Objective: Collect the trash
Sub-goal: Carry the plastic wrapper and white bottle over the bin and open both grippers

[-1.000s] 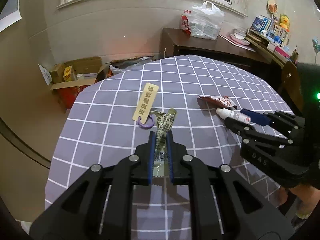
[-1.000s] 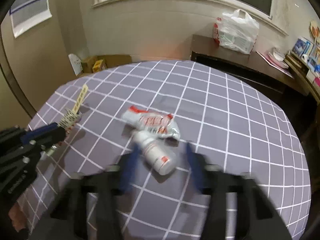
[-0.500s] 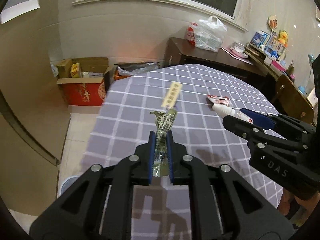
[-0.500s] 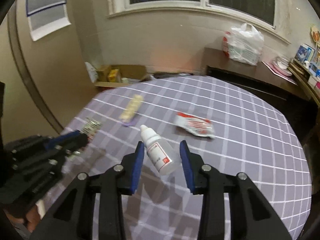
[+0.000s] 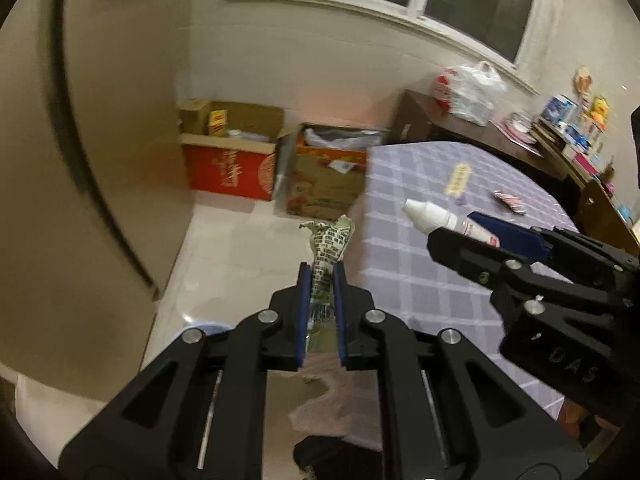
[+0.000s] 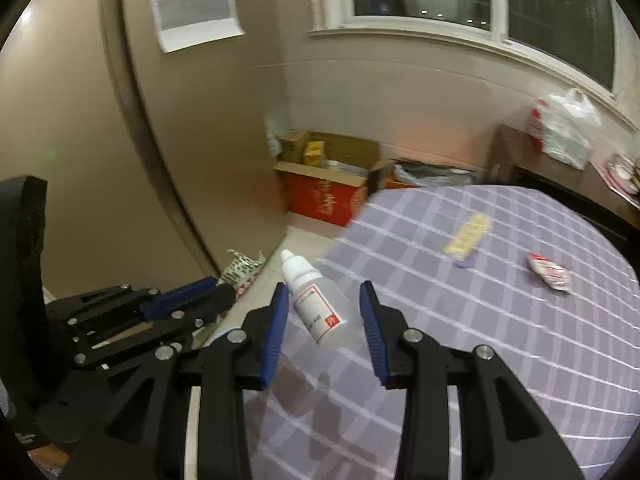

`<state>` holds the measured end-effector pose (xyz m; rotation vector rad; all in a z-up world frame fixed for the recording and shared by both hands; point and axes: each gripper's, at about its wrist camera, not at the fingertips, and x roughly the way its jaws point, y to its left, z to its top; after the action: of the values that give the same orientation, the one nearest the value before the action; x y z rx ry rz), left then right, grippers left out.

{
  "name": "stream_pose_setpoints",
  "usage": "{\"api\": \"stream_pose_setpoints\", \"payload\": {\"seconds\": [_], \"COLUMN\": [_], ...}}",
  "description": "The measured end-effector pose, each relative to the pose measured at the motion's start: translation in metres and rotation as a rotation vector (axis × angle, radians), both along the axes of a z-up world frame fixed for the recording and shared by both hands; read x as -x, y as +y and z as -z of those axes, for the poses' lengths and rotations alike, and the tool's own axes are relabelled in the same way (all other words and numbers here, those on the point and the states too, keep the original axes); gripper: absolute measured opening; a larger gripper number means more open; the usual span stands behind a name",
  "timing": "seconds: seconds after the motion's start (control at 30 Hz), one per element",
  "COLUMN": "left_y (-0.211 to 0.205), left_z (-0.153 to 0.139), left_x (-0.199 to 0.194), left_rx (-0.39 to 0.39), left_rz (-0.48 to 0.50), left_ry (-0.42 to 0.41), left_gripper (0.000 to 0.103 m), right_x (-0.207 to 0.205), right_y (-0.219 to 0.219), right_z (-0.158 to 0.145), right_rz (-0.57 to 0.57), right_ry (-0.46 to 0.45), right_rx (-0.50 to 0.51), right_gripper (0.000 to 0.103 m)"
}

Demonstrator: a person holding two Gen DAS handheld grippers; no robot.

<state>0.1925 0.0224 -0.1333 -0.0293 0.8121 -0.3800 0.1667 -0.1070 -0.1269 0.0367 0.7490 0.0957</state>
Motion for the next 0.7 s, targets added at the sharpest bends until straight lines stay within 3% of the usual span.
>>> {"api": "stream_pose_setpoints", "payload": {"seconds": [0.3, 0.57, 0.67, 0.7], "left_y": [0.093, 0.132, 0.138, 0.141], "left_z": [0.045, 0.072, 0.080, 0.083], "left_x": [-0.014, -0.035, -0.042, -0.044], "left_rx": [-0.020, -0.009, 0.005, 0.003], "left_rz": [-0.138, -0.187, -0.181, -0.187], "left_ry": [0.118, 0.182, 0.217, 0.233], "left_gripper": [0.012, 0.012, 0.021, 0.039], "right_x": [-0.025, -0.042, -0.048, -0.049], "right_y": [0.093, 0.133, 0.137, 0.138], "right_z": [0.026, 0.048, 0.054, 0.055], "right_rz": [-0.137, -0.148, -0.136, -0.131], "right_ry": [0.051, 0.059, 0.066, 0.067], "right_rx": [-0.058, -0.058, -0.057, -0.057], "right_gripper": [0.036, 0.036, 0.036, 0.036]}}
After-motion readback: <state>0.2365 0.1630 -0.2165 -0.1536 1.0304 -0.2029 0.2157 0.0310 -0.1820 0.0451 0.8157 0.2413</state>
